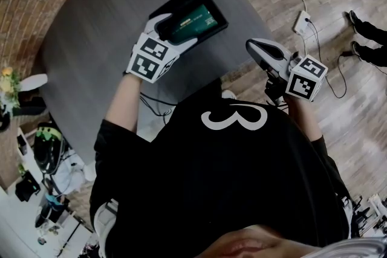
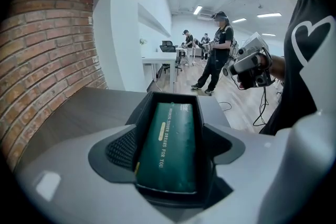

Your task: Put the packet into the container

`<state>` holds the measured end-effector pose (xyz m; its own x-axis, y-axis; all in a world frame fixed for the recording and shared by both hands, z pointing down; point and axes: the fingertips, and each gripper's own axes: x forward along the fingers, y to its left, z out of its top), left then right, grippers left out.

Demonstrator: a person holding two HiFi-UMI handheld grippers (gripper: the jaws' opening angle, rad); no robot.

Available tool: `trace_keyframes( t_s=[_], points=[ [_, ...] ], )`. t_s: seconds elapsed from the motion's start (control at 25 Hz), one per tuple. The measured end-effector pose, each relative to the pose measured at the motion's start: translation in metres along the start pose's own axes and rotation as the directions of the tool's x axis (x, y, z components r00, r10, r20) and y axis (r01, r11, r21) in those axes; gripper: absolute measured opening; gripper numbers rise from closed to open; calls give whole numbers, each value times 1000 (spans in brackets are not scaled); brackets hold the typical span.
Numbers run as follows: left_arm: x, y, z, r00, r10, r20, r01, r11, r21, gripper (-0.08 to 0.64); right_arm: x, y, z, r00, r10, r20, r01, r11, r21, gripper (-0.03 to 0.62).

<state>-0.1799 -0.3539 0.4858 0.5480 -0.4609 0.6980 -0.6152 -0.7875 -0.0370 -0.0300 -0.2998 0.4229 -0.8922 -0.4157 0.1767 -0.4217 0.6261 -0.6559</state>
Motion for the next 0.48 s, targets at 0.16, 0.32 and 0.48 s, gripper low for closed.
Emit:
trace_keyframes(
  t_s=[0.16, 0.32, 0.48],
  points=[
    [-15, -7, 7, 997, 66, 46, -64, 997, -46, 387, -7, 10, 2, 1000, 22, 4, -22, 999, -46, 2],
    [-38, -18, 13, 982, 147, 118, -126, 977, -171, 297, -11, 27, 11, 998, 58, 15, -57, 995, -83, 2],
    [-61, -48, 25, 965, 177, 195, -123, 957, -261, 212, -18, 45, 19, 996, 92, 8, -90, 986, -138, 2]
  ],
)
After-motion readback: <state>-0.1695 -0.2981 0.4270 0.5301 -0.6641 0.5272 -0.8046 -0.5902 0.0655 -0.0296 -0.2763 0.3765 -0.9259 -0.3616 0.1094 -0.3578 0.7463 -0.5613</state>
